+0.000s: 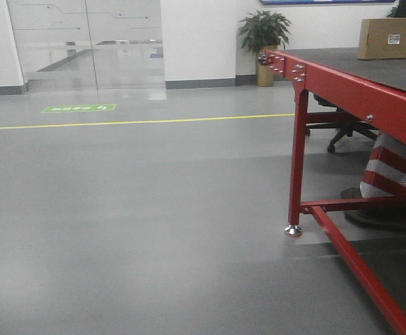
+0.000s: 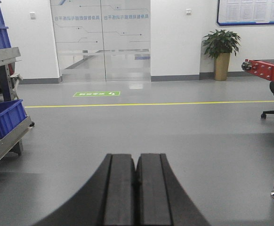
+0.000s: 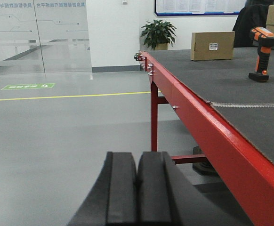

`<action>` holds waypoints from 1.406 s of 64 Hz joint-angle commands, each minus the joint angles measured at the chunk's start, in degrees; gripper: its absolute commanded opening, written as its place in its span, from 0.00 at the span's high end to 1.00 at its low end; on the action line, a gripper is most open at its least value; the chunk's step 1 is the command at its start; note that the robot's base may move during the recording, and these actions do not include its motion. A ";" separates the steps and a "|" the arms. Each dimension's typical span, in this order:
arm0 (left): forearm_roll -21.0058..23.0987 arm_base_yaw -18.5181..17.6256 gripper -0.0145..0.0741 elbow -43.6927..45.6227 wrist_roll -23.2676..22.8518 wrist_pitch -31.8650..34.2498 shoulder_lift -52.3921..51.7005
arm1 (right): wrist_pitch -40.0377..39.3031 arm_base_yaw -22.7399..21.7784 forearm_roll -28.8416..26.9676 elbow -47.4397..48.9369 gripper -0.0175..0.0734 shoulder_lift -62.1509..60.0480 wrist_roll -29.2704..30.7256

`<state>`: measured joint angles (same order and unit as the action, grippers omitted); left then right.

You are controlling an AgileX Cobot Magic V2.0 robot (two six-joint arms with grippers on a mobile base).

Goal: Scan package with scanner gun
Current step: 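Drive the base toward the red-framed table and turn to face it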

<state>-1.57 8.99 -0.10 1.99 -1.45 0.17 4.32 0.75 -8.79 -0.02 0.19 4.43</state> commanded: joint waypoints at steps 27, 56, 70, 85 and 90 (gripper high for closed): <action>0.26 -0.05 0.96 0.10 0.16 0.89 -0.17 | -1.45 0.05 0.02 0.02 0.99 -0.19 0.12; 0.26 -0.05 0.96 0.10 0.16 0.89 -0.17 | -1.72 0.06 0.02 0.02 0.99 -0.19 0.12; 0.26 -0.57 0.96 0.10 0.16 0.89 -0.17 | -1.88 0.06 0.02 0.02 0.99 -0.19 0.12; 0.26 -5.89 0.96 0.10 0.16 0.89 -0.17 | -1.86 -0.07 0.02 0.02 0.99 -0.19 0.12; 0.26 -7.13 0.96 0.10 0.16 0.89 -0.17 | -1.86 -0.29 0.02 0.02 0.99 -0.19 0.12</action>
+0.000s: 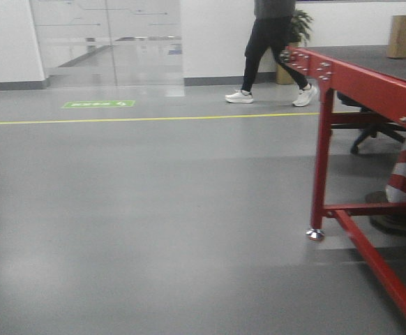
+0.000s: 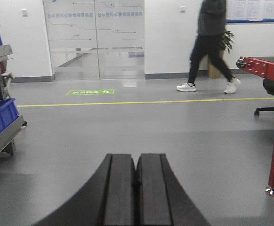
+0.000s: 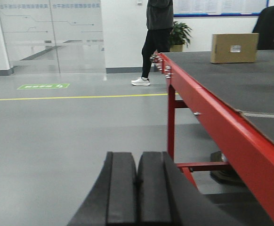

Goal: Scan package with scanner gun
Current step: 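Drive the base toward the red-framed table and turn to face it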

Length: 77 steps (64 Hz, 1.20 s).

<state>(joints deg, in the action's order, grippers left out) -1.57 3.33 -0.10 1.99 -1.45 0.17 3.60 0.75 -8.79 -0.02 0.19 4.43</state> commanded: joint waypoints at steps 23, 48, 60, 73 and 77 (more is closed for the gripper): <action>0.26 -1.62 0.96 0.10 0.16 0.89 -0.17 | -1.14 -2.39 0.02 0.02 0.99 -0.19 0.12; 0.26 -1.62 0.96 0.10 0.16 0.89 -0.17 | -1.14 -2.37 0.02 0.02 0.99 -0.19 0.12; 0.26 -0.63 0.96 0.10 0.16 0.89 -0.17 | -1.14 -2.37 0.02 0.02 0.99 -0.19 0.12; 0.26 1.14 0.96 0.10 0.16 0.89 -0.17 | -1.14 -2.37 0.02 0.02 0.99 -0.19 0.12; 0.26 0.97 0.96 0.10 0.16 0.89 -0.17 | -1.14 -2.37 0.02 0.02 0.99 -0.19 0.12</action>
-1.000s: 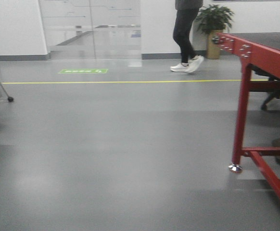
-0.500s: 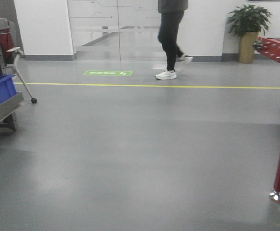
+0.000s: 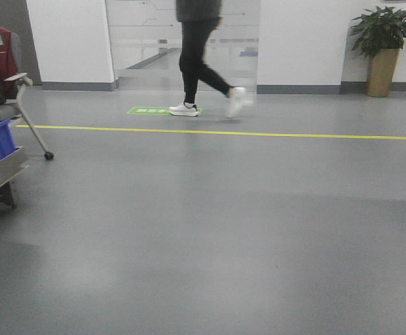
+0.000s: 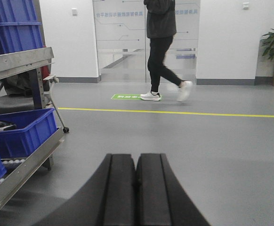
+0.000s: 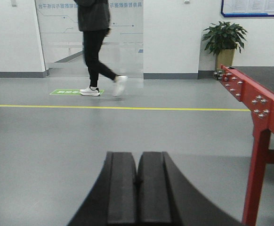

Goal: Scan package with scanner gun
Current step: 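Drive the base toward the red-framed table and turn to face it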

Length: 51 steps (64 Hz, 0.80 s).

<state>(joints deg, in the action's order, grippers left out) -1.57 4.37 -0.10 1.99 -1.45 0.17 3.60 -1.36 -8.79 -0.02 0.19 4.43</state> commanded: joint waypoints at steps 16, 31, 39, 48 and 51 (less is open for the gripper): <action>0.26 -0.07 0.96 0.10 0.16 0.89 -0.17 | -1.14 -0.26 0.02 0.02 0.99 -0.19 0.12; 0.26 -0.07 0.96 0.10 0.16 0.89 -0.17 | -1.14 -0.26 0.02 0.02 0.99 -0.19 0.12; 0.26 -0.07 0.96 0.10 0.16 0.89 -0.17 | -1.14 -0.26 0.02 0.02 0.99 -0.19 0.12; 0.26 -0.07 0.96 0.10 0.16 0.89 -0.17 | -1.14 -0.26 0.02 0.02 0.99 -0.19 0.12; 0.26 -0.07 0.96 0.10 0.16 0.89 -0.17 | -1.14 -0.26 0.02 0.02 0.99 -0.19 0.12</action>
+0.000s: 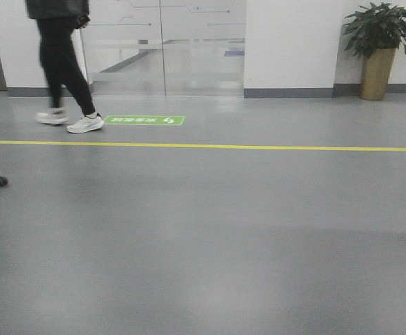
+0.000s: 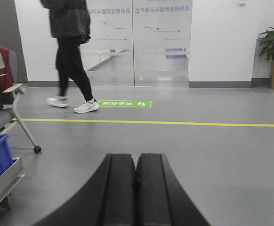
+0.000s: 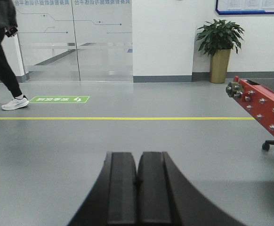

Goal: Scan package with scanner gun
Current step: 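Drive the base toward the red-framed table and turn to face it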

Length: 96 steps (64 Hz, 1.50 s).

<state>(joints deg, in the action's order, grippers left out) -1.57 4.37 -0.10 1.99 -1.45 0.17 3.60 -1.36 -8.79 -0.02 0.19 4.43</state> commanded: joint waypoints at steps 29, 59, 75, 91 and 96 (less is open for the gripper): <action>0.26 0.04 0.96 0.10 0.16 0.89 -0.17 | -1.14 -0.26 0.02 0.02 0.99 -0.19 0.12; 0.26 0.68 0.96 0.10 0.16 0.89 -0.17 | -1.14 1.18 0.02 0.02 0.99 -0.19 0.12; 0.26 0.56 0.96 0.10 0.16 0.89 -0.17 | -1.14 1.18 0.02 0.02 0.99 -0.19 0.12; 0.26 0.56 0.96 0.10 0.16 0.89 -0.17 | -1.14 1.18 0.02 0.02 0.99 -0.19 0.12; 0.26 0.56 0.96 0.10 0.16 0.89 -0.17 | -1.14 1.18 0.02 0.02 0.99 -0.19 0.12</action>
<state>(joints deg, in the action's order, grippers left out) -1.57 4.72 -0.10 1.99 -1.45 0.17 3.60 -0.35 -8.79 -0.02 0.19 4.43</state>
